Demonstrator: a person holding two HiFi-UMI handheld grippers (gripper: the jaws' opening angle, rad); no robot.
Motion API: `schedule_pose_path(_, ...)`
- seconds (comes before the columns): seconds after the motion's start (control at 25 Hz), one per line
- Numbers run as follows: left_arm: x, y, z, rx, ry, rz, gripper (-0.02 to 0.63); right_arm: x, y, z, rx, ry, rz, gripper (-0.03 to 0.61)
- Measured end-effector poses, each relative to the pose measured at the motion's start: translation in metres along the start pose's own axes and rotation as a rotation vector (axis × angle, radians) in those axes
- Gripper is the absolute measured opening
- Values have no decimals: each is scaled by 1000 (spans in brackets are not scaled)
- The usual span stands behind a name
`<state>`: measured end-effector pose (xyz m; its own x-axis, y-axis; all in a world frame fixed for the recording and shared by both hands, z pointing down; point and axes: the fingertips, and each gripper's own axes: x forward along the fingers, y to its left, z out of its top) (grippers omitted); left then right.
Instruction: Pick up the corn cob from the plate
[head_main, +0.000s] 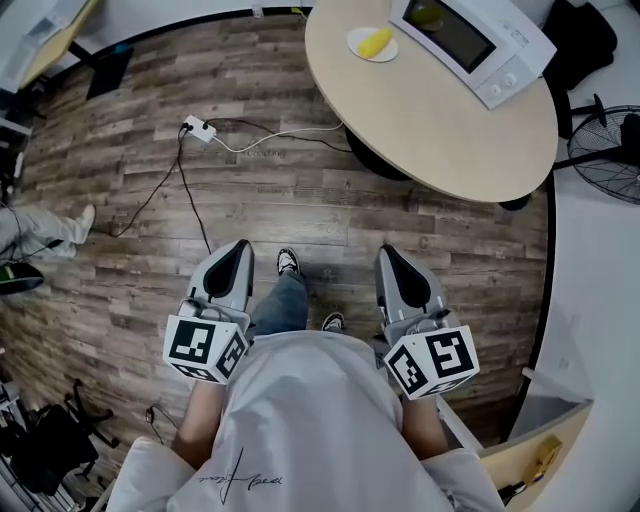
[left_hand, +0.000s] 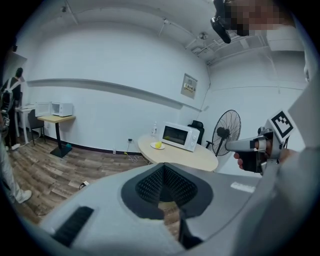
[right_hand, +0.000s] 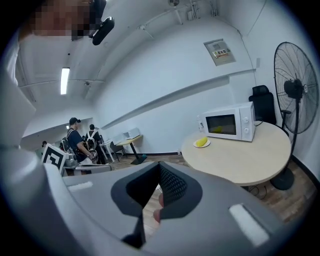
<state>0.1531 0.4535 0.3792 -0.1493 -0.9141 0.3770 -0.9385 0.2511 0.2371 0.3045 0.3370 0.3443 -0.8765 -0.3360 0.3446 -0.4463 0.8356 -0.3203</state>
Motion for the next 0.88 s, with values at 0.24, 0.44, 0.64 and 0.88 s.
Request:
schedule_pose_path(0.24, 30, 39, 30, 1, -14, -23, -5, 53, 10, 28, -43, -1, 6, 12)
schedule_pose_path(0.44, 52, 76, 55, 14, -34, -30, -5, 95, 22, 49, -86, -3, 21, 12)
schedule_pose_path(0.64, 67, 105, 78, 39, -55, -10, -5, 124, 24, 64, -107, -11, -27, 12)
schedule_pose_path(0.88, 84, 124, 101, 48, -77, -20, -6, 145, 29, 74, -137, -14, -54, 12)
